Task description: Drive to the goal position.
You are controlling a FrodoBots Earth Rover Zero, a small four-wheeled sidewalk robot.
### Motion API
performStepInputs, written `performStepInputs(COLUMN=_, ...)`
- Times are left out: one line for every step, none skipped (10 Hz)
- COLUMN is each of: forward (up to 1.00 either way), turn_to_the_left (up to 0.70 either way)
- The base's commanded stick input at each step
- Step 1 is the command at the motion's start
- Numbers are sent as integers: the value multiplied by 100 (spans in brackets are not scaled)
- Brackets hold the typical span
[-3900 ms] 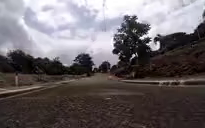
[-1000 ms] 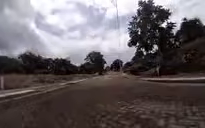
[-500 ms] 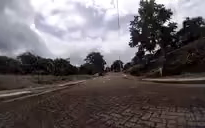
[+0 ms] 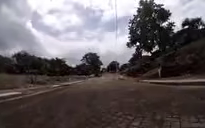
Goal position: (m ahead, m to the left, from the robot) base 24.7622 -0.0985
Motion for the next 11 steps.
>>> performStepInputs(forward=85, turn_to_the_left=0)
performStepInputs(forward=85, turn_to_the_left=0)
performStepInputs(forward=85, turn_to_the_left=0)
performStepInputs(forward=85, turn_to_the_left=0)
performStepInputs(forward=85, turn_to_the_left=0)
performStepInputs(forward=85, turn_to_the_left=0)
performStepInputs(forward=85, turn_to_the_left=0)
performStepInputs(forward=85, turn_to_the_left=0)
performStepInputs(forward=85, turn_to_the_left=0)
performStepInputs(forward=85, turn_to_the_left=0)
performStepInputs(forward=85, turn_to_the_left=0)
